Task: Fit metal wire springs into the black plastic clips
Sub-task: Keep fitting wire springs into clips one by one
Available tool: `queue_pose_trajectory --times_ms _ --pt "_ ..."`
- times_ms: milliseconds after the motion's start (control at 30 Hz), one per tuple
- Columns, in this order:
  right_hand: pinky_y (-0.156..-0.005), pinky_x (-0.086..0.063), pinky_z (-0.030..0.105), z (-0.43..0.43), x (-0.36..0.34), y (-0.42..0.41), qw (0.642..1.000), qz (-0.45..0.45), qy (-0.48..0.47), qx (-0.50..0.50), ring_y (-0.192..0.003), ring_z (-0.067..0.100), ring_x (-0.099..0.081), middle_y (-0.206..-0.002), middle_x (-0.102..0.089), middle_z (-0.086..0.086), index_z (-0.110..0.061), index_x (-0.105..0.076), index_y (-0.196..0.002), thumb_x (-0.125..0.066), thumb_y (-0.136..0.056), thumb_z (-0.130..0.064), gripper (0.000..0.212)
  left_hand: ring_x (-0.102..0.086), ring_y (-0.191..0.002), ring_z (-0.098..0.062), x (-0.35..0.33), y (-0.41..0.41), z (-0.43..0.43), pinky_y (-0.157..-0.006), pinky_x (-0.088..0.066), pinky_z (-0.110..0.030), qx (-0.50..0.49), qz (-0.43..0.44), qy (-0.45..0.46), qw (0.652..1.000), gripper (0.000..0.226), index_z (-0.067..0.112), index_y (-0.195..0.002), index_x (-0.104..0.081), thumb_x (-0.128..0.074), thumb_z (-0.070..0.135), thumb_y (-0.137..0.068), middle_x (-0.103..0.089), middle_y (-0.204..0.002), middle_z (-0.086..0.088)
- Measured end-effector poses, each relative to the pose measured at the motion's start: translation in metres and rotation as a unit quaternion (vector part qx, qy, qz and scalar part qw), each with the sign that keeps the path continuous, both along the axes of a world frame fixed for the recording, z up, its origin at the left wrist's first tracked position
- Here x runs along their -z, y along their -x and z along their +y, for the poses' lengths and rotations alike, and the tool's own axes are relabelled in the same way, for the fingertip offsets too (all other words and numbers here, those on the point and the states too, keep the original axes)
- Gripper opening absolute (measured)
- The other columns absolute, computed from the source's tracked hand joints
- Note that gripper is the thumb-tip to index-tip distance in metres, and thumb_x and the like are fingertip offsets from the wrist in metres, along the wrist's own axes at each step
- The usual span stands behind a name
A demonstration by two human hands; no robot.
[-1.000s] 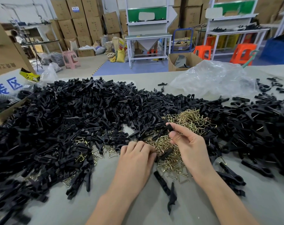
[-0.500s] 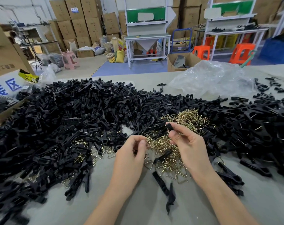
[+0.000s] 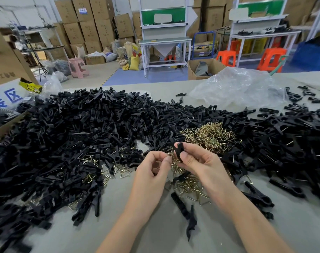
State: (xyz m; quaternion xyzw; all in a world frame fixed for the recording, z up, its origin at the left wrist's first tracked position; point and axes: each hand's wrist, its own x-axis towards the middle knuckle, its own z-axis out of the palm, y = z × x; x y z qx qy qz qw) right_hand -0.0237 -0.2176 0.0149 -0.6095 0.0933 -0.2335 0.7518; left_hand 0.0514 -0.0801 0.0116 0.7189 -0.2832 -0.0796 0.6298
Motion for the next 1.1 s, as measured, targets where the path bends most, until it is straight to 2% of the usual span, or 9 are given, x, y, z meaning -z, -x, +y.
queue_pose_trajectory --times_ms 100,300,367,433,633,767,867,1000,1100 --pt "-0.091 -0.057 0.026 -0.0026 0.0024 -0.0002 0.999 -0.007 -0.035 -0.015 -0.114 0.018 -0.07 -0.118 -0.075 0.001 -0.028 -0.078 -0.113 -0.071 -0.087 -0.022 0.028 -0.06 -0.079 -0.007 0.0002 -0.0004 -0.0007 -0.071 -0.048 -0.018 -0.012 -0.028 -0.003 1.0 0.011 0.032 -0.09 -0.066 -0.062 0.024 -0.098 -0.059 -0.094 0.009" --pt "-0.09 -0.058 0.027 -0.0023 0.0026 -0.0003 0.997 -0.015 -0.066 -0.026 -0.11 0.024 -0.072 -0.116 -0.075 0.004 -0.026 -0.078 -0.113 -0.074 -0.085 -0.023 0.029 -0.056 -0.098 -0.005 0.0047 -0.0066 0.0018 -0.085 -0.049 -0.027 -0.049 -0.104 -0.075 0.991 0.007 0.033 -0.088 -0.064 -0.064 0.03 -0.094 -0.051 -0.102 0.021" --pt "-0.091 -0.057 0.026 -0.0015 0.0018 -0.0001 0.997 -0.014 -0.068 -0.027 -0.109 0.025 -0.072 -0.115 -0.075 0.005 -0.026 -0.078 -0.113 -0.073 -0.085 -0.022 0.028 -0.048 -0.111 -0.001 0.0065 -0.0081 0.0033 -0.095 -0.047 -0.031 -0.06 -0.152 -0.107 0.981 0.003 0.03 -0.091 -0.065 -0.065 0.031 -0.094 -0.049 -0.107 0.023" --pt "-0.092 -0.057 0.026 -0.0007 0.0004 0.0001 0.997 -0.012 -0.074 -0.028 -0.109 0.026 -0.072 -0.114 -0.075 0.005 -0.025 -0.078 -0.112 -0.073 -0.085 -0.02 0.028 -0.043 -0.114 0.002 0.0068 -0.0082 0.0048 -0.101 -0.042 -0.032 -0.064 -0.202 -0.138 0.967 0.006 0.029 -0.092 -0.065 -0.063 0.034 -0.095 -0.048 -0.11 0.023" --pt "-0.091 -0.058 0.026 0.001 -0.0008 0.0 0.997 -0.003 -0.069 -0.028 -0.107 0.028 -0.073 -0.114 -0.075 0.005 -0.025 -0.079 -0.111 -0.072 -0.085 -0.021 0.027 -0.048 -0.102 -0.002 0.006 -0.0054 0.0064 -0.091 -0.042 -0.03 -0.049 -0.272 -0.175 0.945 0.024 0.031 -0.101 -0.066 -0.045 0.04 -0.099 -0.054 -0.103 0.023" --pt "-0.088 -0.059 0.03 0.0009 -0.0006 -0.0003 0.996 0.004 -0.082 -0.037 -0.106 0.029 -0.073 -0.115 -0.075 0.007 -0.025 -0.078 -0.112 -0.072 -0.085 -0.021 0.028 -0.06 -0.094 -0.005 0.008 -0.0055 0.0051 -0.075 -0.045 -0.017 -0.047 -0.182 -0.105 0.976 0.013 0.041 -0.094 -0.064 -0.053 0.033 -0.098 -0.062 -0.096 0.021" --pt "-0.085 -0.06 0.032 0.0027 -0.0011 0.0002 0.993 0.013 -0.093 -0.065 -0.107 0.027 -0.073 -0.118 -0.074 0.01 -0.021 -0.078 -0.113 -0.071 -0.086 -0.018 0.028 -0.064 -0.083 -0.006 0.0093 -0.0058 0.0048 -0.069 -0.047 -0.014 -0.038 -0.124 -0.069 0.989 0.015 0.042 -0.095 -0.06 -0.059 0.028 -0.097 -0.068 -0.091 0.018" --pt "-0.083 -0.06 0.031 0.0036 -0.0025 0.0006 0.99 0.003 -0.121 -0.068 -0.102 0.025 -0.073 -0.118 -0.073 0.014 -0.016 -0.078 -0.113 -0.07 -0.086 -0.014 0.029 -0.064 -0.075 -0.01 0.0072 -0.0053 0.0053 -0.062 -0.045 -0.012 -0.027 -0.133 -0.06 0.989 0.022 0.046 -0.107 -0.057 -0.056 0.027 -0.096 -0.067 -0.087 0.018" --pt "-0.083 -0.06 0.029 0.0038 -0.0024 -0.0001 0.991 -0.004 -0.122 -0.052 -0.102 0.026 -0.074 -0.115 -0.074 0.014 -0.016 -0.078 -0.112 -0.071 -0.084 -0.014 0.029 -0.06 -0.068 -0.007 0.0073 -0.0046 0.0057 -0.059 -0.042 -0.011 -0.028 -0.14 -0.073 0.987 0.017 0.044 -0.105 -0.061 -0.052 0.032 -0.096 -0.066 -0.082 0.017"
